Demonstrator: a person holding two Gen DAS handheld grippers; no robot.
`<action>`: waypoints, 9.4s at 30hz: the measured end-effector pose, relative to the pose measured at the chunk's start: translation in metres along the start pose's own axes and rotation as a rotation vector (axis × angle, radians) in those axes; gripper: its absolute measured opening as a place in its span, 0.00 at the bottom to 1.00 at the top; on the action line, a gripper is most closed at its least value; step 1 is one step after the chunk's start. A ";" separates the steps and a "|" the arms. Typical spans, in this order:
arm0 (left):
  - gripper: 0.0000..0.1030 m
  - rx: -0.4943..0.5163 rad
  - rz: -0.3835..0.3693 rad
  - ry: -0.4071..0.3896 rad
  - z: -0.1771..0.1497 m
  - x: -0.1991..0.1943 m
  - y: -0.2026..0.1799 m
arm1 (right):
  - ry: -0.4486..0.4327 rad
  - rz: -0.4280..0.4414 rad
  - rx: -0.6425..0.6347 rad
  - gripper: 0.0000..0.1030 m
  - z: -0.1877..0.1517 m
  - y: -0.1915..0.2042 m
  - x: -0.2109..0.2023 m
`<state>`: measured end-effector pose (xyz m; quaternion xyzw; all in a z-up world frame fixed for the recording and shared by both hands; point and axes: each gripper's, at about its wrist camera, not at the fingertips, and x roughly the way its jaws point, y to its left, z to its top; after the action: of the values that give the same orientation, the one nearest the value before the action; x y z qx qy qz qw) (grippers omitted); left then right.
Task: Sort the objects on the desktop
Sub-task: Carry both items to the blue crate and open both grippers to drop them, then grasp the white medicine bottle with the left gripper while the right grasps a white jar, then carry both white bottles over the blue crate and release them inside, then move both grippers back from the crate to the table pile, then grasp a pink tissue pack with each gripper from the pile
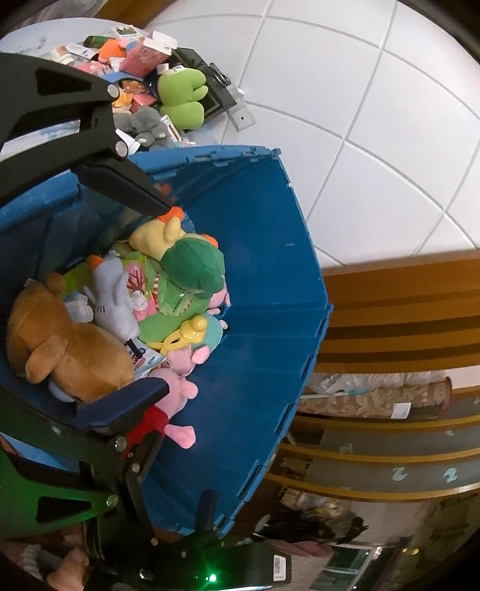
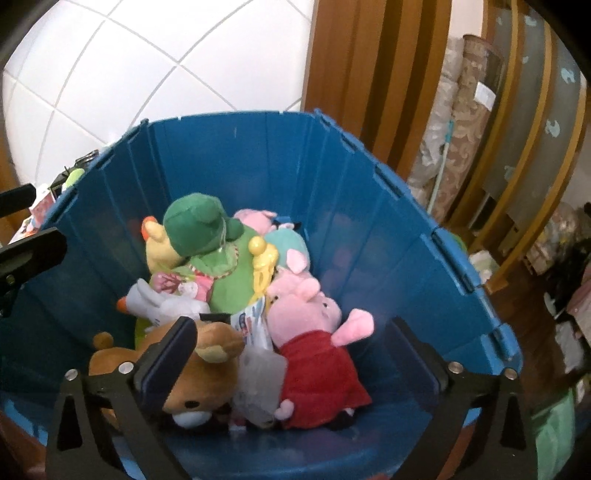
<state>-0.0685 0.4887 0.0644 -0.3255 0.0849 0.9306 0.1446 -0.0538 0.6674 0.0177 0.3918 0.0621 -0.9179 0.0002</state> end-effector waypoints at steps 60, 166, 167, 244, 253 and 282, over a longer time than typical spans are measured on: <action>0.87 -0.189 0.208 0.528 -0.351 0.112 0.648 | 0.388 0.142 0.045 1.00 0.055 0.429 0.202; 0.50 0.165 -0.182 -0.002 -0.012 0.004 -0.008 | -0.085 -0.055 0.124 0.53 -0.006 0.019 -0.022; 0.50 0.166 -0.181 0.001 -0.012 0.005 -0.008 | -0.083 -0.062 0.115 0.53 -0.007 0.019 -0.020; 0.81 -0.418 0.315 0.111 -0.225 0.030 0.640 | 0.065 0.443 0.023 1.00 0.128 0.596 0.138; 0.81 -0.368 0.231 0.111 -0.205 0.111 0.675 | 0.120 0.488 0.040 1.00 0.157 0.681 0.230; 0.51 -0.344 0.211 0.099 -0.158 0.172 0.644 | 0.108 0.476 -0.021 0.52 0.181 0.648 0.262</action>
<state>-0.3139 -0.1224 -0.1254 -0.3801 -0.0347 0.9242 -0.0155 -0.3339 0.0160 -0.1206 0.4439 -0.0227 -0.8691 0.2172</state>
